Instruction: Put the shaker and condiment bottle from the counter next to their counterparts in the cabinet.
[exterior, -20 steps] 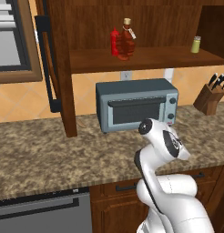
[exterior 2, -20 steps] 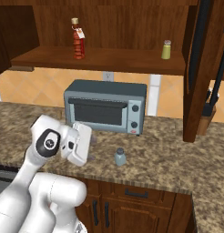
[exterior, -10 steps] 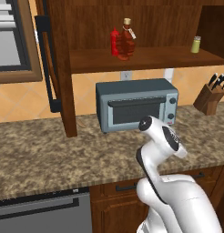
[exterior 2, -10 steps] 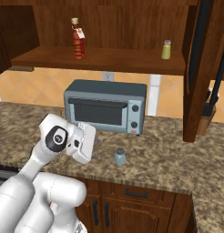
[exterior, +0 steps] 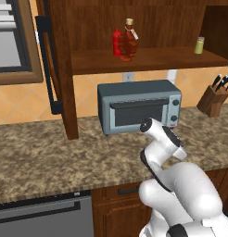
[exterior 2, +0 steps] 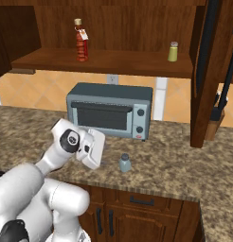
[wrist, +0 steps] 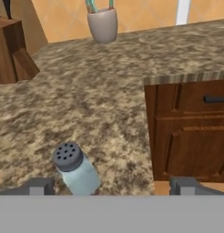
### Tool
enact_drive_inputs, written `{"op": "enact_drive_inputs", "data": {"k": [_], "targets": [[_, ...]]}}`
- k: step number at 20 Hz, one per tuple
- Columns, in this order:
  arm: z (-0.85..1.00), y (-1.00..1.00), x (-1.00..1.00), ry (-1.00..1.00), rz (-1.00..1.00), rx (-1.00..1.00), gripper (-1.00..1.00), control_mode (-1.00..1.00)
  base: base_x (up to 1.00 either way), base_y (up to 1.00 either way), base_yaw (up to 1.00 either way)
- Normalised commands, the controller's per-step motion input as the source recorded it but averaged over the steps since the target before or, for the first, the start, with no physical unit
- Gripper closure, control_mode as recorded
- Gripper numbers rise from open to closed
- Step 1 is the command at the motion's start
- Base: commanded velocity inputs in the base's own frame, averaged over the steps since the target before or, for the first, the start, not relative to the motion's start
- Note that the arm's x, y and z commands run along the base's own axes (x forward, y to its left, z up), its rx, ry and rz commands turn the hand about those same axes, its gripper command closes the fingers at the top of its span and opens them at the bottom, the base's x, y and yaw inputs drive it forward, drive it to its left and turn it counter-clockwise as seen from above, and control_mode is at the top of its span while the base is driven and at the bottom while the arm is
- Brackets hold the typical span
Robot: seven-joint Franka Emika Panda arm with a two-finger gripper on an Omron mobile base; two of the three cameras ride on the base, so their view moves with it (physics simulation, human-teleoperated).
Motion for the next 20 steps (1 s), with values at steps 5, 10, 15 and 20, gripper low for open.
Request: {"op": "enact_drive_inputs", "data": {"k": [5,10,15,20], "targets": [[-0.44,-0.25,0.07,0.01,0.0,0.02,-1.0,-1.0,0.0,0.0,0.0],[-0.37,-0.08,0.22,0.0,0.0,0.0,-1.0,-1.0,0.0,0.0,0.0],[-0.25,-0.02,0.32,0.01,0.0,0.0,-1.0,-1.0,0.0,0.0,0.0],[-0.18,-0.02,0.38,0.02,0.0,0.0,-1.0,-1.0,0.0,0.0,0.0]]}}
